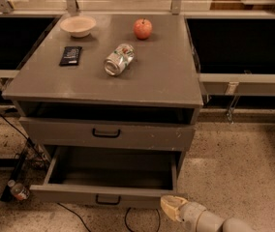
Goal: Close middle drawer
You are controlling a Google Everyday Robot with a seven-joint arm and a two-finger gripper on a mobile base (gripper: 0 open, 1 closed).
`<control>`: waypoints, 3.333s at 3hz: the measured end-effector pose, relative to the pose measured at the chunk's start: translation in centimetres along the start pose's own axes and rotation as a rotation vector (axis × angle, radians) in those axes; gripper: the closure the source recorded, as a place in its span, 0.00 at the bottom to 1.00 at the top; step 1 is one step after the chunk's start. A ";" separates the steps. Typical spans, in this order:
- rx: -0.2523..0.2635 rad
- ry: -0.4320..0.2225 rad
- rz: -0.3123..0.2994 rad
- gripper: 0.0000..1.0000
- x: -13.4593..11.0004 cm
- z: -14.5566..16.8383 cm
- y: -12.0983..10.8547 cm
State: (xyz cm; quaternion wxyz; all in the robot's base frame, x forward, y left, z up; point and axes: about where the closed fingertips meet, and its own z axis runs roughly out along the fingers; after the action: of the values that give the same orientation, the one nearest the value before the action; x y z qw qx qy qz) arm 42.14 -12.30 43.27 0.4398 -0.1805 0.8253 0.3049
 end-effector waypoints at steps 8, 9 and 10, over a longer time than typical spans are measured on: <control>0.000 -0.068 0.052 1.00 -1.5 5.3 -1.1; 0.001 -0.089 0.058 1.00 -2.0 5.8 -1.1; -0.003 -0.150 0.064 1.00 -4.2 7.0 -1.0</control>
Offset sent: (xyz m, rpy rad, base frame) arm 0.0217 0.0066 -0.0084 0.0489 -0.0195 -0.0180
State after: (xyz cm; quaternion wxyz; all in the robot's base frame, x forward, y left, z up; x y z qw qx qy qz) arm 49.35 -8.35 43.48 0.4903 -0.1313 0.7948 0.3325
